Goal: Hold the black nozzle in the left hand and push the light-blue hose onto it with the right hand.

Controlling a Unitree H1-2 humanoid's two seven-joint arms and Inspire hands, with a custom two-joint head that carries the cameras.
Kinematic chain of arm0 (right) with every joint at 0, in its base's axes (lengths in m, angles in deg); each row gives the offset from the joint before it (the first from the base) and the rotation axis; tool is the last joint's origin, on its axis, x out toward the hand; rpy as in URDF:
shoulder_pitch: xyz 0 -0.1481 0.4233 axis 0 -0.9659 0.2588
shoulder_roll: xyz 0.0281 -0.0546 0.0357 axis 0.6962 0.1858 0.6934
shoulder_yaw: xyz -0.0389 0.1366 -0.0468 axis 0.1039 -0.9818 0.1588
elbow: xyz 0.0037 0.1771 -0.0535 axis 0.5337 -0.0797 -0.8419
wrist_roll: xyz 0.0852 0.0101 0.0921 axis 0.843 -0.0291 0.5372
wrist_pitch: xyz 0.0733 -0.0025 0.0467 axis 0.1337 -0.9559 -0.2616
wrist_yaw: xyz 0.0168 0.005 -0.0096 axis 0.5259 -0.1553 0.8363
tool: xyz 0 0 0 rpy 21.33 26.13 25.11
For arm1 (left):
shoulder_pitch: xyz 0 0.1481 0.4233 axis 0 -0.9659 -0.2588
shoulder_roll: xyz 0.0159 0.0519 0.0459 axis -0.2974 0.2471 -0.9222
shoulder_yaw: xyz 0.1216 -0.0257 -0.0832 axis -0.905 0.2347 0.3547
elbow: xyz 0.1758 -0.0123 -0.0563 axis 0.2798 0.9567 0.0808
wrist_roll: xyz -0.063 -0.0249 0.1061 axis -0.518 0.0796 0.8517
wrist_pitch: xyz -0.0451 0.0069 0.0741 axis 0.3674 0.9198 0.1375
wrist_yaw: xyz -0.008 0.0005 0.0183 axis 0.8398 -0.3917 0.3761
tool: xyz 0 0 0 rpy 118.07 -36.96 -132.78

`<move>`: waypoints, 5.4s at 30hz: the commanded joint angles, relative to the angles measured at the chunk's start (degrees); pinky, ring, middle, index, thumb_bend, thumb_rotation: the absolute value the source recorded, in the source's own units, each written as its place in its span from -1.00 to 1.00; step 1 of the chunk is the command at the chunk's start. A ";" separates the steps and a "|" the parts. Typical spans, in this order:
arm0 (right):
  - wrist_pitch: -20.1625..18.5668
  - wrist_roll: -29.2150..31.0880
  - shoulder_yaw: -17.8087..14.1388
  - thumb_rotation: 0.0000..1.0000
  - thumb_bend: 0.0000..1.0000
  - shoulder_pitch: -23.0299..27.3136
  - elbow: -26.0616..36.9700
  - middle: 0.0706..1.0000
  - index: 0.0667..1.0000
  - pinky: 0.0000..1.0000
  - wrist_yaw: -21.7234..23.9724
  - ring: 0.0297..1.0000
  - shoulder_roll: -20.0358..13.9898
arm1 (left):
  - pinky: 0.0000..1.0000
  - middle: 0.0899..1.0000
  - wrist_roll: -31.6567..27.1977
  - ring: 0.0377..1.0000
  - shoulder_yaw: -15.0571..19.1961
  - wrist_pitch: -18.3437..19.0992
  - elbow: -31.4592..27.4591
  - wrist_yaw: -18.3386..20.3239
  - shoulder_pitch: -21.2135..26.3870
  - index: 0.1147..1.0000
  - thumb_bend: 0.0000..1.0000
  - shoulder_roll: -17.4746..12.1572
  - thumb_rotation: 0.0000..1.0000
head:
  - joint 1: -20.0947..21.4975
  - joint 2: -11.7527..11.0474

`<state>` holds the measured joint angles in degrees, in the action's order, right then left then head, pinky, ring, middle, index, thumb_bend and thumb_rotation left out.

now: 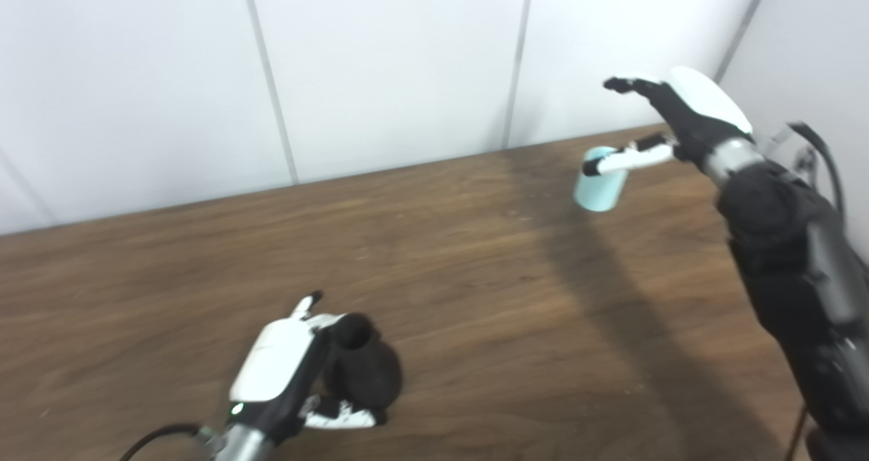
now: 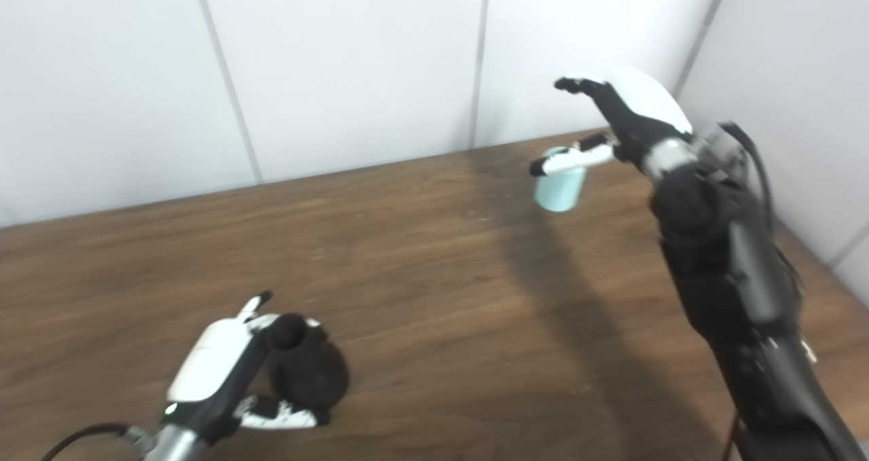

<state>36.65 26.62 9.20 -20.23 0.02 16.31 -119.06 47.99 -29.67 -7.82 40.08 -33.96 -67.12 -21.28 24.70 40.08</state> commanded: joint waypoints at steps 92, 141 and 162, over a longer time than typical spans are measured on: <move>0.85 -3.49 24.79 -1.00 0.69 21.75 -39.90 0.32 0.28 0.04 -0.91 0.12 -2.98 | 1.00 -0.14 -0.26 0.39 3.04 -0.14 0.80 6.58 -4.33 -0.15 0.05 -3.49 -1.00 | 1.70 2.81; 8.28 -0.38 18.37 -1.00 0.00 9.32 -1.20 -0.08 -0.13 -0.34 -5.26 -0.17 0.05 | 1.00 -0.15 5.13 0.39 -0.85 6.89 -2.42 7.91 -4.20 -0.15 0.05 2.74 -1.00 | -18.74 3.45; 5.86 10.05 14.68 -1.00 0.00 4.87 26.68 -0.10 -0.10 -0.36 7.90 -0.19 6.41 | 1.00 -0.11 10.93 0.36 -4.66 14.68 -3.25 9.78 -2.30 -0.17 0.04 8.29 -1.00 | -29.42 6.18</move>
<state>42.53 36.41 24.95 -17.27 24.54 24.11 -111.99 57.77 -32.23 6.15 34.88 -28.73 -68.51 -13.24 -4.66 46.23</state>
